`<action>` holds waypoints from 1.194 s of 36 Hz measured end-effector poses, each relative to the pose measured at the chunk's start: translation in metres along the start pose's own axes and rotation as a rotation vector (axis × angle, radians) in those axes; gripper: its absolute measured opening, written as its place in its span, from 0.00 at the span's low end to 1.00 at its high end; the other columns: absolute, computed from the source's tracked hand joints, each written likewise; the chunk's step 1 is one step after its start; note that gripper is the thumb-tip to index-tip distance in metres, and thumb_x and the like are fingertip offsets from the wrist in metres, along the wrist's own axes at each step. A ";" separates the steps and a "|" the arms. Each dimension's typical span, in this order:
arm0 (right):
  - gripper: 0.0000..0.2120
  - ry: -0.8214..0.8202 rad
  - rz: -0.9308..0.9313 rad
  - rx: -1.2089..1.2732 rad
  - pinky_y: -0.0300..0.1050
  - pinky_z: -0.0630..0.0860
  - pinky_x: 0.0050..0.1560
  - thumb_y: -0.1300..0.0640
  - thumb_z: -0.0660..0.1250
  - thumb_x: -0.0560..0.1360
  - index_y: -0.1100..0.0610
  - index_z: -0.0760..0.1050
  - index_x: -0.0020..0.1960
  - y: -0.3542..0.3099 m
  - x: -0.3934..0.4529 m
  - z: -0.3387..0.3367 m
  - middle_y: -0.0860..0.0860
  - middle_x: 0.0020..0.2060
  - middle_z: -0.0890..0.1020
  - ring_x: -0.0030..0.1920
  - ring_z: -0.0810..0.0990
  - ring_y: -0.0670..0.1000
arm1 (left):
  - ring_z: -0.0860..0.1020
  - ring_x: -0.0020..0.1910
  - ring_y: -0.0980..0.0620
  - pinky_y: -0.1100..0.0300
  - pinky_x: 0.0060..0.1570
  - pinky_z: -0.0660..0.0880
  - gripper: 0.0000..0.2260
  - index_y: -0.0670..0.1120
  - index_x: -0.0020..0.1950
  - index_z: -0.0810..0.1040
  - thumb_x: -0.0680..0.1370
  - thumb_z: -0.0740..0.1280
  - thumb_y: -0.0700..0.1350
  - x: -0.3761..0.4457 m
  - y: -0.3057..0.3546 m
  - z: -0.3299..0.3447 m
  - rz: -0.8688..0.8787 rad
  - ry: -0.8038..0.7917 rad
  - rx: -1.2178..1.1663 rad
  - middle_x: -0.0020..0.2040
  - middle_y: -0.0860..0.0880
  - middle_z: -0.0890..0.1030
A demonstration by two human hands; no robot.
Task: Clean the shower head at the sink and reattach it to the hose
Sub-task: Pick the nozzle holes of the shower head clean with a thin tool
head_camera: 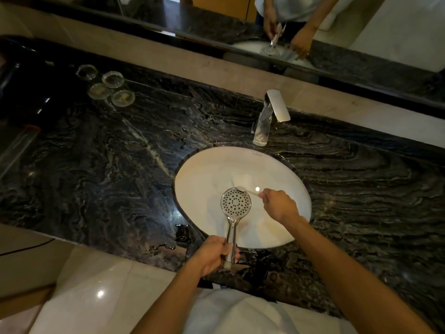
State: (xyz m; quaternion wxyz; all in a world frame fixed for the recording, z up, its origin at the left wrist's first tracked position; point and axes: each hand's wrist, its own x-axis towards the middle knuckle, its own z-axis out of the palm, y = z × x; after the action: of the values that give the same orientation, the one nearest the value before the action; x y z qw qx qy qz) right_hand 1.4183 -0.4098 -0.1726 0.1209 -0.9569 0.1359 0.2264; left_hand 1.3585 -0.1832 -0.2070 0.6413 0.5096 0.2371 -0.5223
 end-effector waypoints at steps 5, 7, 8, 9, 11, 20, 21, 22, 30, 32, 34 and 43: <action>0.13 -0.076 -0.107 -0.047 0.51 0.77 0.42 0.52 0.53 0.84 0.55 0.74 0.58 -0.001 -0.018 0.016 0.57 0.48 0.82 0.43 0.80 0.57 | 0.80 0.42 0.44 0.49 0.45 0.81 0.06 0.32 0.49 0.75 0.82 0.59 0.32 -0.001 0.000 0.001 -0.003 -0.005 -0.032 0.42 0.38 0.80; 0.12 -0.137 -0.181 -0.139 0.50 0.75 0.43 0.53 0.54 0.83 0.54 0.72 0.61 -0.001 -0.028 0.023 0.57 0.51 0.82 0.48 0.81 0.58 | 0.80 0.41 0.43 0.49 0.45 0.80 0.06 0.31 0.50 0.74 0.82 0.59 0.32 0.000 0.001 0.002 -0.008 0.002 -0.042 0.42 0.38 0.80; 0.13 -0.158 -0.206 -0.183 0.50 0.74 0.44 0.54 0.54 0.82 0.54 0.71 0.63 0.000 -0.031 0.024 0.56 0.53 0.82 0.50 0.80 0.58 | 0.80 0.41 0.43 0.48 0.46 0.80 0.06 0.31 0.51 0.74 0.82 0.59 0.32 0.000 0.001 0.002 -0.007 0.003 -0.043 0.42 0.38 0.80; 0.13 -0.164 -0.217 -0.215 0.50 0.73 0.44 0.54 0.54 0.82 0.53 0.70 0.64 0.001 -0.032 0.024 0.56 0.54 0.82 0.51 0.80 0.58 | 0.79 0.41 0.43 0.48 0.46 0.80 0.06 0.30 0.51 0.74 0.82 0.59 0.32 0.000 0.002 0.002 -0.003 0.002 -0.039 0.42 0.37 0.79; 0.14 -0.127 -0.209 -0.255 0.49 0.72 0.44 0.55 0.55 0.81 0.53 0.71 0.65 0.001 -0.028 0.020 0.55 0.55 0.82 0.51 0.81 0.58 | 0.79 0.41 0.43 0.49 0.45 0.80 0.06 0.30 0.51 0.74 0.82 0.59 0.32 -0.001 0.004 0.002 0.004 0.001 -0.025 0.41 0.38 0.79; 0.16 0.056 -0.066 -0.179 0.49 0.69 0.43 0.56 0.53 0.82 0.53 0.70 0.68 -0.015 -0.008 0.002 0.57 0.56 0.82 0.53 0.81 0.59 | 0.80 0.40 0.44 0.51 0.42 0.81 0.06 0.30 0.52 0.74 0.82 0.59 0.31 -0.004 0.005 0.003 0.007 0.015 -0.019 0.42 0.38 0.79; 0.16 0.051 -0.072 -0.184 0.49 0.69 0.42 0.56 0.53 0.82 0.54 0.71 0.68 -0.017 -0.010 0.005 0.57 0.55 0.82 0.52 0.81 0.59 | 0.81 0.40 0.44 0.51 0.42 0.82 0.06 0.31 0.51 0.74 0.82 0.59 0.32 -0.005 0.004 0.003 0.008 0.017 -0.026 0.42 0.38 0.79; 0.16 0.042 -0.081 -0.187 0.49 0.70 0.42 0.56 0.53 0.82 0.54 0.71 0.68 -0.020 -0.013 0.008 0.57 0.54 0.82 0.51 0.81 0.59 | 0.81 0.39 0.45 0.51 0.42 0.82 0.06 0.31 0.49 0.74 0.82 0.59 0.32 -0.005 0.004 0.003 0.008 0.019 -0.030 0.42 0.38 0.80; 0.17 0.065 -0.182 -0.316 0.51 0.74 0.45 0.60 0.54 0.81 0.56 0.68 0.68 -0.025 -0.021 0.017 0.56 0.52 0.82 0.49 0.82 0.59 | 0.80 0.39 0.44 0.51 0.42 0.81 0.07 0.32 0.47 0.75 0.82 0.59 0.31 -0.005 0.005 0.002 0.008 0.018 -0.022 0.39 0.39 0.80; 0.16 0.095 -0.106 -0.289 0.51 0.75 0.47 0.59 0.54 0.81 0.57 0.68 0.68 -0.024 -0.015 0.008 0.56 0.54 0.83 0.51 0.82 0.59 | 0.81 0.38 0.45 0.52 0.40 0.81 0.07 0.32 0.47 0.75 0.82 0.59 0.31 -0.005 0.006 0.003 0.013 0.005 -0.002 0.39 0.39 0.80; 0.16 0.092 -0.080 -0.264 0.52 0.76 0.48 0.59 0.55 0.81 0.56 0.69 0.67 -0.025 -0.012 0.002 0.57 0.55 0.82 0.53 0.82 0.59 | 0.80 0.38 0.44 0.53 0.38 0.81 0.07 0.32 0.47 0.75 0.81 0.59 0.31 -0.006 0.005 0.004 0.017 0.004 0.004 0.40 0.38 0.80; 0.16 -0.049 -0.253 -0.290 0.50 0.71 0.43 0.57 0.56 0.80 0.56 0.71 0.66 -0.034 -0.020 0.012 0.59 0.53 0.82 0.50 0.82 0.61 | 0.81 0.36 0.45 0.53 0.37 0.81 0.05 0.31 0.49 0.74 0.81 0.60 0.31 -0.005 0.003 0.004 0.035 0.001 -0.063 0.41 0.37 0.80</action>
State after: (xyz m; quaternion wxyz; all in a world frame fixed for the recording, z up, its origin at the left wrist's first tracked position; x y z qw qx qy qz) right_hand 1.4073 -0.3700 -0.1682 0.0124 -0.9680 -0.0225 0.2497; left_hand 1.3589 -0.1847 -0.2003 0.6661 0.4933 0.2447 -0.5031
